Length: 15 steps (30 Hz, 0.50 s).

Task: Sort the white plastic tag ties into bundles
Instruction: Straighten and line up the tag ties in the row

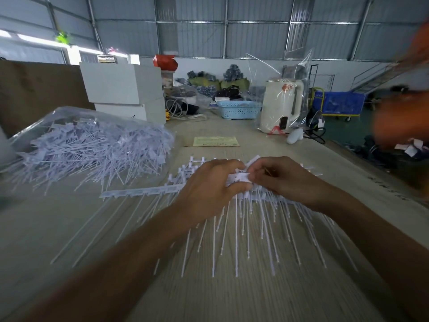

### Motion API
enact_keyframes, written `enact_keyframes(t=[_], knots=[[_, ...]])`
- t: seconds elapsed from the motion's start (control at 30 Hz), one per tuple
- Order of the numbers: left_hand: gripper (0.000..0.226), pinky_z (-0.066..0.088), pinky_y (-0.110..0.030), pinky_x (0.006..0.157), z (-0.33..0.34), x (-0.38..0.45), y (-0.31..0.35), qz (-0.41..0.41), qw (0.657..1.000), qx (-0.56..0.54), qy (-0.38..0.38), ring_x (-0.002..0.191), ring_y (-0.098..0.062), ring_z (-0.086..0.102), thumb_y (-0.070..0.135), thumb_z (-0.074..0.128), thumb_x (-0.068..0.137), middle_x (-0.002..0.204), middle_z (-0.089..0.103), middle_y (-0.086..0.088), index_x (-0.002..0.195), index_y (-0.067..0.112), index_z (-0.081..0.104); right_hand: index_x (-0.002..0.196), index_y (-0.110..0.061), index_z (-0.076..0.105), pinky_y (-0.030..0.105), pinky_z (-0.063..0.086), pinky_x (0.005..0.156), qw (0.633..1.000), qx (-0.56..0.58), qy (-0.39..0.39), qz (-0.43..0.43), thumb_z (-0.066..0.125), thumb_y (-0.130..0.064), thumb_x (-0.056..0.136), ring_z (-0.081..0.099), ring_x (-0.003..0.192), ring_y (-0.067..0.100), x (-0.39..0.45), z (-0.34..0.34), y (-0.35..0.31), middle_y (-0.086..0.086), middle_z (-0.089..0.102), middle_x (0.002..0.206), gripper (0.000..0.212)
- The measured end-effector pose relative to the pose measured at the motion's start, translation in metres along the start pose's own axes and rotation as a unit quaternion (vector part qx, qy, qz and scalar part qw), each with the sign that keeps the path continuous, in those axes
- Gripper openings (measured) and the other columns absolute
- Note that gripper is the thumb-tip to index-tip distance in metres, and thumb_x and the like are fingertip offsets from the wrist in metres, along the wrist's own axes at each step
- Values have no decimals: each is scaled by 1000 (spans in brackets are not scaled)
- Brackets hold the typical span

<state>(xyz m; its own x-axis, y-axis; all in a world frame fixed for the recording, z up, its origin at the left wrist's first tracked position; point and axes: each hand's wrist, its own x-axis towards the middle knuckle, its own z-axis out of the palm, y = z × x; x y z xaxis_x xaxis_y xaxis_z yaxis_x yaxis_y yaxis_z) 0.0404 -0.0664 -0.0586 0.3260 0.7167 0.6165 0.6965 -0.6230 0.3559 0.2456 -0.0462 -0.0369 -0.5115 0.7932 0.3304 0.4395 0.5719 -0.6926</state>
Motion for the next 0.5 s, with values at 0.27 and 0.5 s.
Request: enact_keyframes(t=[0.27, 0.5], knots=[[29, 50, -39, 85, -3, 0, -9, -11, 999, 27, -16, 102, -22, 63, 26, 64, 95, 115, 70, -1, 124, 19, 66, 86, -11, 69, 18, 38, 52, 995, 59, 63, 44, 63, -18, 97, 45, 52, 3, 0, -3, 4, -17, 55, 57, 14], [21, 53, -44, 77, -3, -2, -12, 15, 996, 84, -10, 96, -26, 64, 26, 56, 100, 108, 72, -6, 115, 16, 69, 89, -13, 59, 25, 36, 61, 986, -146, 70, -42, 66, -23, 95, 45, 62, 7, 1, 3, -1, 0, 56, 77, 14]])
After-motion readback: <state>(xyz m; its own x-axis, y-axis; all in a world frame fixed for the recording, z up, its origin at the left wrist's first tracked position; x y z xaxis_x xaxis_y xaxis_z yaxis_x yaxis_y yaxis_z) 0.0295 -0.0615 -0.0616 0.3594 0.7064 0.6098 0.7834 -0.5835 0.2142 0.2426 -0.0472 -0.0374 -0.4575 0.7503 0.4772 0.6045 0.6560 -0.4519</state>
